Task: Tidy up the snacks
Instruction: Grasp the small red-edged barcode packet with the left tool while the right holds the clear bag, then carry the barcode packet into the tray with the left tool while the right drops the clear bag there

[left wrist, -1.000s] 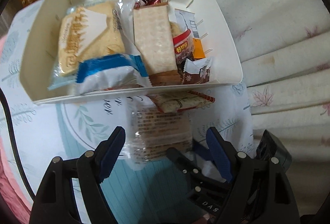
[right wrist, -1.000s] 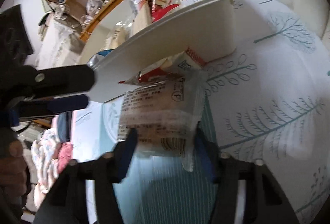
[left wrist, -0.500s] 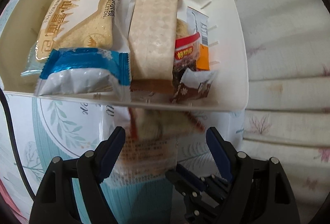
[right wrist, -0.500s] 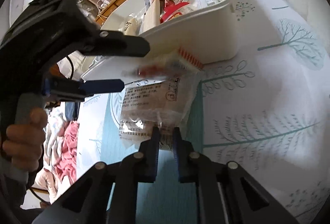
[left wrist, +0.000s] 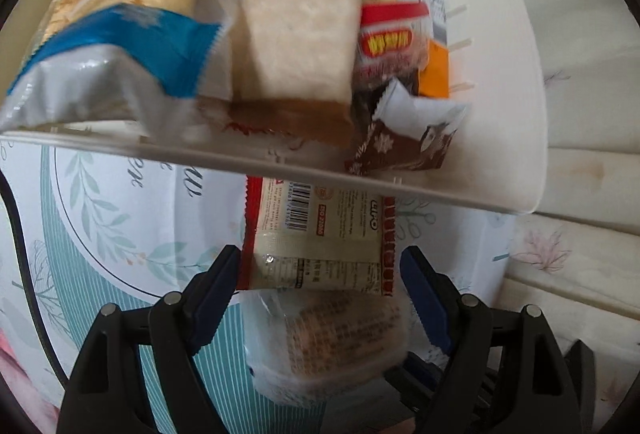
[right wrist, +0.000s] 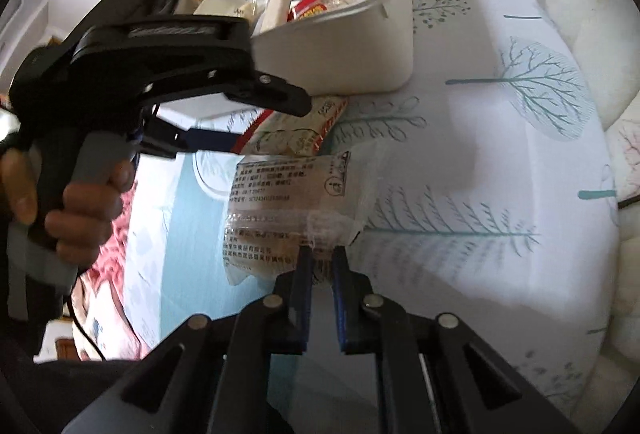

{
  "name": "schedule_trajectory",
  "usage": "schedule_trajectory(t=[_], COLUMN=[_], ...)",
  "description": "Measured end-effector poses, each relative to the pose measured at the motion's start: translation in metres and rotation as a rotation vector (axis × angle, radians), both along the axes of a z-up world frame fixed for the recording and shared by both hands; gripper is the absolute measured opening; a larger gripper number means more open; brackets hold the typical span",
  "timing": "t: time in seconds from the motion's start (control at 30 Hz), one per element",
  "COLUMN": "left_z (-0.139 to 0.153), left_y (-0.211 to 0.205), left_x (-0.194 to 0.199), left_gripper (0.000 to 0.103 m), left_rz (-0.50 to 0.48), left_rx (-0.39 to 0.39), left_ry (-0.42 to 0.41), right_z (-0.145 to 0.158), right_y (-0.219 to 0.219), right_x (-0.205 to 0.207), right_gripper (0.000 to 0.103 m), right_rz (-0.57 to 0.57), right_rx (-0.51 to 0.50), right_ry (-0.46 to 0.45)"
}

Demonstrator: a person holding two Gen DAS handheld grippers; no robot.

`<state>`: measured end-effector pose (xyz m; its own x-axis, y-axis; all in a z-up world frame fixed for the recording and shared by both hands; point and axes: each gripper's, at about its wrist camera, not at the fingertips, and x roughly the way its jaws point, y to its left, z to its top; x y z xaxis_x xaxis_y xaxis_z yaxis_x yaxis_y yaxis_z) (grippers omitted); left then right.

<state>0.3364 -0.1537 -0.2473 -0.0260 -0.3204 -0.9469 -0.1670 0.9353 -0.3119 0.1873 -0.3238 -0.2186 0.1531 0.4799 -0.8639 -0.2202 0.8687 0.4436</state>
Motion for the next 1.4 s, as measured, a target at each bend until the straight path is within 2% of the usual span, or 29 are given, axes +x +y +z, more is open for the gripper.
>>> schedule_trajectory(t=[0.2,0.3,0.43,0.53,0.6,0.63,0.83,1.03,1.17,1.4], left_z=[-0.014,-0.017,-0.018,-0.021,-0.018,-0.017,-0.011,-0.007,-0.002,0.008], left_y=[-0.01,-0.012,-0.022,-0.036,-0.042,-0.043,-0.033,-0.008,0.025,0.083], left_x=[0.002,0.0,0.002,0.001,-0.001,-0.001,-0.015,-0.027,-0.04,-0.068], left_gripper=[0.08,0.08,0.08,0.075,0.067,0.066,0.051,0.05,0.05,0.05], left_rz=[0.035,0.034,0.016,-0.001,-0.006,-0.009,-0.004,0.033,0.089,0.174], left_rx=[0.075,0.108,0.164,0.223,0.223,0.224,0.204,0.167,0.153,0.152], left_ry=[0.013,-0.002,-0.003,-0.015,-0.037,-0.043,-0.06,-0.054,-0.055,-0.054], right_z=[0.009,0.013,0.007,0.003,0.002,0.002,0.0,-0.001,-0.002,-0.012], right_y=[-0.004,-0.003,-0.004,-0.007,-0.009,-0.009,0.002,0.018,0.026,0.054], right_x=[-0.005,-0.006,-0.002,0.003,0.007,0.006,0.004,0.006,0.005,0.01], right_gripper=[0.012,0.015,0.047,0.053,0.06,0.062,0.064,0.07,0.073,0.093], right_rz=[0.088,0.113,0.122,0.105,0.098,0.097,0.116,0.125,0.115,0.066], right_rx=[-0.103,-0.104,-0.102,-0.108,-0.106,-0.107,-0.112,-0.135,-0.157,-0.231], right_ry=[-0.039,-0.057,-0.024,-0.005,0.004,0.006,0.019,0.026,0.038,0.069])
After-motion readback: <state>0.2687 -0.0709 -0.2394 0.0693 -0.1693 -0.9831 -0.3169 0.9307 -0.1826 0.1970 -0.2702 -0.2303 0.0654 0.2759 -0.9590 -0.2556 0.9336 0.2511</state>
